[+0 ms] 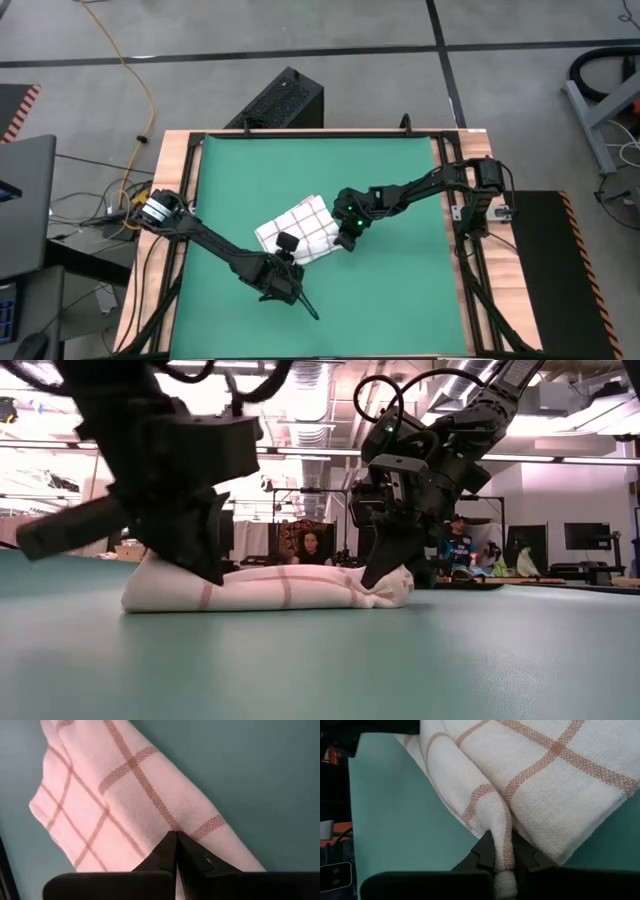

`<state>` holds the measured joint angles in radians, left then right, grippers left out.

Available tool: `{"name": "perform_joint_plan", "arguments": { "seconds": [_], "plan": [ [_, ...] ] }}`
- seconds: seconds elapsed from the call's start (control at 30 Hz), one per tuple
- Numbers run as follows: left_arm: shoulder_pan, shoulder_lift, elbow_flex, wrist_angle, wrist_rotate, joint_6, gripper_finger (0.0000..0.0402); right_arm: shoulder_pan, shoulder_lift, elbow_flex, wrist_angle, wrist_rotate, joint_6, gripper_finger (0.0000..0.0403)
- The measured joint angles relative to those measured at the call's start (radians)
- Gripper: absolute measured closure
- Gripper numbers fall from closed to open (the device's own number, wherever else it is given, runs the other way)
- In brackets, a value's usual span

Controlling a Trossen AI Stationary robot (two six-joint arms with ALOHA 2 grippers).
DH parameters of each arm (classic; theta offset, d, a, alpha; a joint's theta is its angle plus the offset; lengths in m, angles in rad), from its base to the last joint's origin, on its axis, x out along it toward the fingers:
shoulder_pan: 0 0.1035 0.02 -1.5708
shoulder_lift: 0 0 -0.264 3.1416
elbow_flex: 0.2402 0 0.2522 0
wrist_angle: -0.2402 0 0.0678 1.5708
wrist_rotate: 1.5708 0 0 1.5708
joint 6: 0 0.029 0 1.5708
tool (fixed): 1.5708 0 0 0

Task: Roll towel into tight, uniform cylinder
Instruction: Roll the kitchen towel on the table

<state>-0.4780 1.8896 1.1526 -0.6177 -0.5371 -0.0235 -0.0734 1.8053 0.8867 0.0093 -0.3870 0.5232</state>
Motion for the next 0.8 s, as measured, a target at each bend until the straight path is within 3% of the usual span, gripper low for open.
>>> {"name": "perform_joint_plan", "arguments": {
  "seconds": [0.3,0.63,0.8],
  "plan": [
    [-0.066,-0.003,-0.091,0.034,-0.068,-0.142,0.0401,0.002,-0.005,-0.002,0.066,-0.004,-0.08,0.036],
    [-0.108,-0.003,-0.115,0.034,-0.081,-0.188,0.0401,0.002,-0.028,-0.002,0.13,0.002,-0.17,0.0315],
    [-0.109,-0.002,-0.116,0.032,-0.08,-0.2,0.0401,0.008,-0.03,-0.002,0.138,0.074,-0.253,0.0287]
  ]
}}
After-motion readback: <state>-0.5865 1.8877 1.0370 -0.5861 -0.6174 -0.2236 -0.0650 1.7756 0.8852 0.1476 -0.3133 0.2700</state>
